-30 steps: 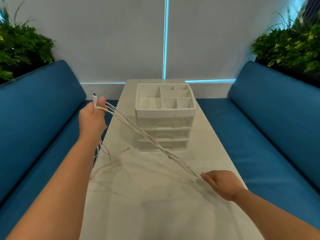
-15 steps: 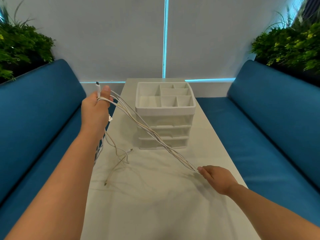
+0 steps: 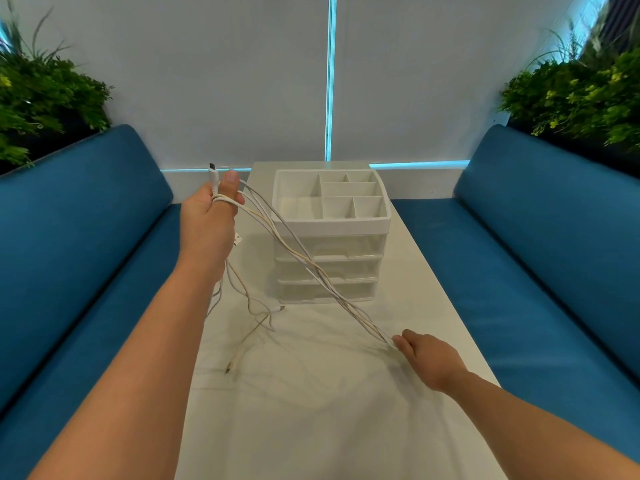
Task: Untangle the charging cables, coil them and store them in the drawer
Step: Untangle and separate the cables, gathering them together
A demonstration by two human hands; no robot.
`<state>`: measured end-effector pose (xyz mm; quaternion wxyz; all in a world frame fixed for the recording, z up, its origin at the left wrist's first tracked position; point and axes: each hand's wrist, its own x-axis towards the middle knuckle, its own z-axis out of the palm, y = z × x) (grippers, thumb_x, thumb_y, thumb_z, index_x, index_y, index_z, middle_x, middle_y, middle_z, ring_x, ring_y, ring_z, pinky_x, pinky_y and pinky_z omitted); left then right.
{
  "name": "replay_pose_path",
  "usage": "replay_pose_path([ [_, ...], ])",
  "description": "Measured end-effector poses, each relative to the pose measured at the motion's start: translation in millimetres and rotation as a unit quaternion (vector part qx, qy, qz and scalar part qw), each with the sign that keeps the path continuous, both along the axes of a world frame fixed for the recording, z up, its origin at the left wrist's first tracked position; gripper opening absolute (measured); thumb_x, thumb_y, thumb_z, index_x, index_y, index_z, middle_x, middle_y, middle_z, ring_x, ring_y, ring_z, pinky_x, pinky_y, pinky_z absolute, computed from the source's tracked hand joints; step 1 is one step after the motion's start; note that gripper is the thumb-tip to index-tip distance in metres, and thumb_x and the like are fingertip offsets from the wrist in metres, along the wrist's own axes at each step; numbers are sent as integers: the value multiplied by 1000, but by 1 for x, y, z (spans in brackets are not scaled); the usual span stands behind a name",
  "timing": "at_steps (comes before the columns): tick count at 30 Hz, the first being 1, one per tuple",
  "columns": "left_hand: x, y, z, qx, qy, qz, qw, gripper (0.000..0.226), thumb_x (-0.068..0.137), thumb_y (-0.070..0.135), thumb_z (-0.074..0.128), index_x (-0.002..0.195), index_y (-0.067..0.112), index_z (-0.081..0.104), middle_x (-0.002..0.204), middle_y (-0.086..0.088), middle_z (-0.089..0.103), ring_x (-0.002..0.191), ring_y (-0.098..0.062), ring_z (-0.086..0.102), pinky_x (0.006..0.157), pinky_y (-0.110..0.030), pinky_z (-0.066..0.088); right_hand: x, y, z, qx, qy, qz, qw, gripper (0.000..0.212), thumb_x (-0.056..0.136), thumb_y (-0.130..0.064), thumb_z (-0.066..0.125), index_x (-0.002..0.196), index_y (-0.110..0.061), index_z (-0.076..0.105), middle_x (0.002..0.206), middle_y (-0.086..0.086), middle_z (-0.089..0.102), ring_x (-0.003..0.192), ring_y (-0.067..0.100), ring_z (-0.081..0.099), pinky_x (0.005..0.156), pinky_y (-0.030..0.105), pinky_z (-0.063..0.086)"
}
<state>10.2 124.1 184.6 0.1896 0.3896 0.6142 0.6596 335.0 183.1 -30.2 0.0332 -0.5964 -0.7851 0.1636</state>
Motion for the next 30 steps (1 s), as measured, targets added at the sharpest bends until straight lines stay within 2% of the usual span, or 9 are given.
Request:
replay_pose_path([
  [4, 1, 2, -1, -1, -1, 1, 1000, 42, 96, 55, 50, 79, 19, 62, 67, 3, 47, 64, -11, 43, 61, -28, 38, -4, -1, 1, -12, -21, -24, 999, 48, 102, -52, 17, 85, -24, 53, 78, -4, 61, 72, 14, 55, 64, 27, 43],
  [6, 2, 2, -1, 3, -7, -1, 1000, 43, 97, 55, 50, 79, 17, 60, 65, 2, 44, 61, -11, 40, 59, -28, 36, -8, 1, 3, -5, -13, -83, 996, 53, 102, -48, 20, 81, -21, 60, 77, -2, 64, 70, 14, 56, 59, 25, 41],
  [8, 2, 1, 2, 7, -21, 1, 1000, 43, 97, 55, 49, 80, 17, 57, 64, 2, 42, 59, -10, 37, 58, -27, 34, -12, 2, 9, 17, -1, -122, 992, 49, 99, -43, 26, 68, -18, 55, 67, 0, 59, 61, 14, 50, 52, 25, 36],
  [10, 2, 0, 6, 13, -36, 3, 999, 41, 98, 54, 49, 80, 17, 55, 62, 4, 41, 56, -8, 37, 56, -25, 34, -10, 0, 10, 69, -12, -95, 993, 45, 97, -39, 28, 60, -18, 43, 58, 0, 49, 56, 16, 41, 50, 27, 29],
  [13, 0, 0, 11, 25, -45, 0, 999, 39, 98, 52, 50, 78, 18, 54, 60, 6, 40, 52, -5, 36, 51, -19, 34, -6, -6, 9, 117, -19, -51, 992, 44, 99, -36, 24, 59, -21, 36, 57, -3, 42, 60, 16, 36, 60, 30, 32],
  [16, 2, 1, 8, 18, -40, -7, 999, 42, 97, 54, 50, 82, 15, 57, 60, 6, 41, 53, -6, 36, 53, -23, 34, -6, -6, 4, 95, -15, -48, 994, 41, 102, -33, 20, 68, -21, 39, 64, -3, 44, 69, 17, 40, 75, 33, 38],
  [25, 14, 0, 9, -5, 25, -48, 999, 43, 98, 53, 49, 76, 17, 60, 65, 1, 43, 57, -8, 39, 58, -23, 37, -10, 0, -9, -65, -24, -20, 997, 37, 104, -33, 18, 87, -18, 47, 87, 1, 52, 87, 24, 48, 78, 34, 35],
  [28, 14, -3, 6, -23, 34, -64, 997, 43, 96, 55, 50, 75, 19, 61, 70, -3, 47, 62, -10, 41, 60, -26, 38, -14, 2, -9, -71, -66, -27, 995, 34, 102, -34, 26, 82, -17, 48, 91, 3, 52, 91, 24, 48, 80, 34, 33],
  [30, 12, -4, 3, -35, 43, -77, 995, 43, 95, 57, 50, 75, 21, 61, 73, -5, 49, 65, -12, 43, 63, -28, 39, -18, 8, -2, -60, -48, -37, 996, 21, 97, -34, 39, 95, -22, 56, 102, 2, 55, 101, 24, 51, 85, 35, 35],
])
